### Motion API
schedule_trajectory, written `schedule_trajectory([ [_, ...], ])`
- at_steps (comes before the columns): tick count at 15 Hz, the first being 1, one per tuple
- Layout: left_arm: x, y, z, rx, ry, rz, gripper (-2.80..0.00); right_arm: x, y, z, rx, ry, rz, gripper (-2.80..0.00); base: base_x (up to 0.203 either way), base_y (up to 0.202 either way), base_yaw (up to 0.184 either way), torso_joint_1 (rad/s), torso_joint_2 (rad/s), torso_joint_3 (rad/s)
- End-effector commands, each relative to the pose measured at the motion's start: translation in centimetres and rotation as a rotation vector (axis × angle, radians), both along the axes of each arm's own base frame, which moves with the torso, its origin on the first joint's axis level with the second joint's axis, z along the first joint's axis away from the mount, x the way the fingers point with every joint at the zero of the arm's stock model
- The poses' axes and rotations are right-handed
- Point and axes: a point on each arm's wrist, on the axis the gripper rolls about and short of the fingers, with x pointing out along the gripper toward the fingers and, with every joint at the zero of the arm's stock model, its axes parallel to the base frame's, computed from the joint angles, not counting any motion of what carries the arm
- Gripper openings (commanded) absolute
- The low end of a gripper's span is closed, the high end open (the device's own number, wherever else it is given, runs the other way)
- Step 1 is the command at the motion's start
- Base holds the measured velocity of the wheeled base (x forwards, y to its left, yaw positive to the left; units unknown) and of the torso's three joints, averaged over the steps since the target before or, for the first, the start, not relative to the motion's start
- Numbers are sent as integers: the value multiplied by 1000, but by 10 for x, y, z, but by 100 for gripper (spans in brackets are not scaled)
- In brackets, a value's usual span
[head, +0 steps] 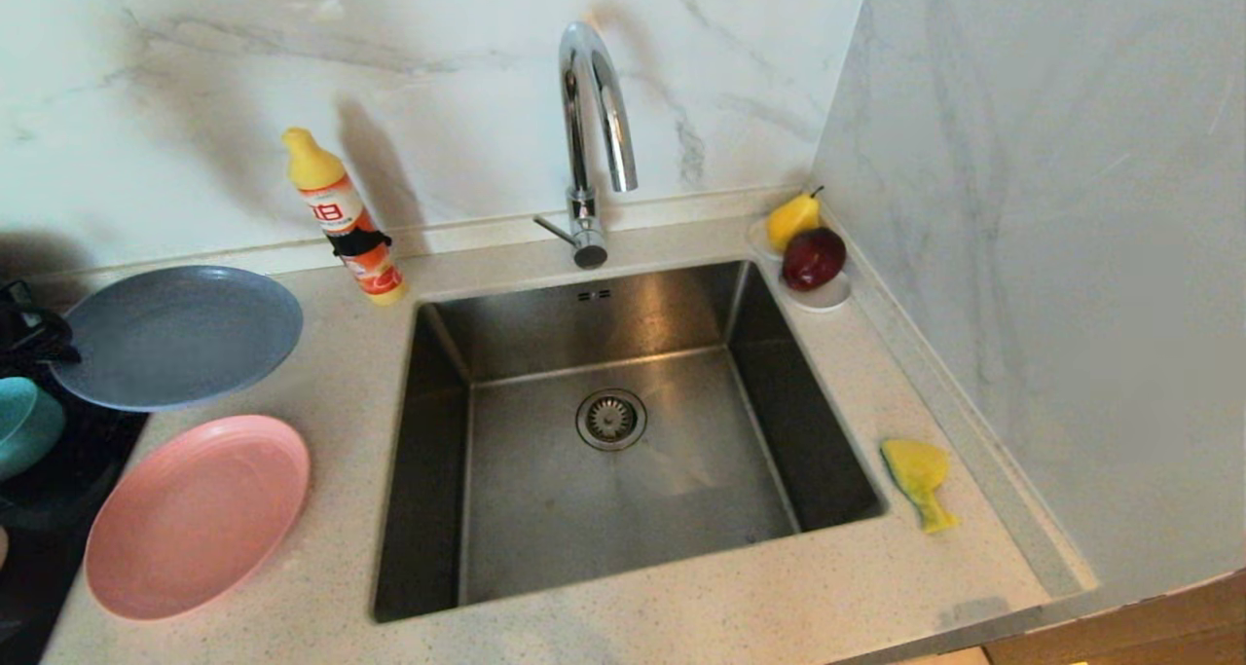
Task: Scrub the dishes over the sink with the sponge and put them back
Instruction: Place the plate on the plate
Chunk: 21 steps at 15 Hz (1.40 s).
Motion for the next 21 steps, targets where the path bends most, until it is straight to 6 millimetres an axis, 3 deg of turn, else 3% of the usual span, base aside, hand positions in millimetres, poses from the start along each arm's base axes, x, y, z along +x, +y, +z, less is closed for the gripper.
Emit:
schedule_trajectory([
  [1, -34, -19, 6, 24, 13, -23, -280, 0, 0, 0, -1, -1, 2, -280, 0, 0, 0, 0, 0, 0],
  [7, -94, -23, -24, 30, 107, -53, -280, 0, 0, 0, -1, 0, 0, -280, 0, 0, 0, 0, 0, 0],
  [11, -112, -24, -58, -3, 152, -66, -280, 0, 0, 0, -1, 0, 0, -280, 0, 0, 0, 0, 0, 0],
  [16, -118, -29, -86, -12, 133, -105, -280, 0, 0, 0, -1, 0, 0, -280, 0, 0, 0, 0, 0, 0],
  [21, -109, -12, -102, -73, 83, -133, -280, 0, 0, 0, -1, -1, 2, -280, 0, 0, 0, 0, 0, 0],
])
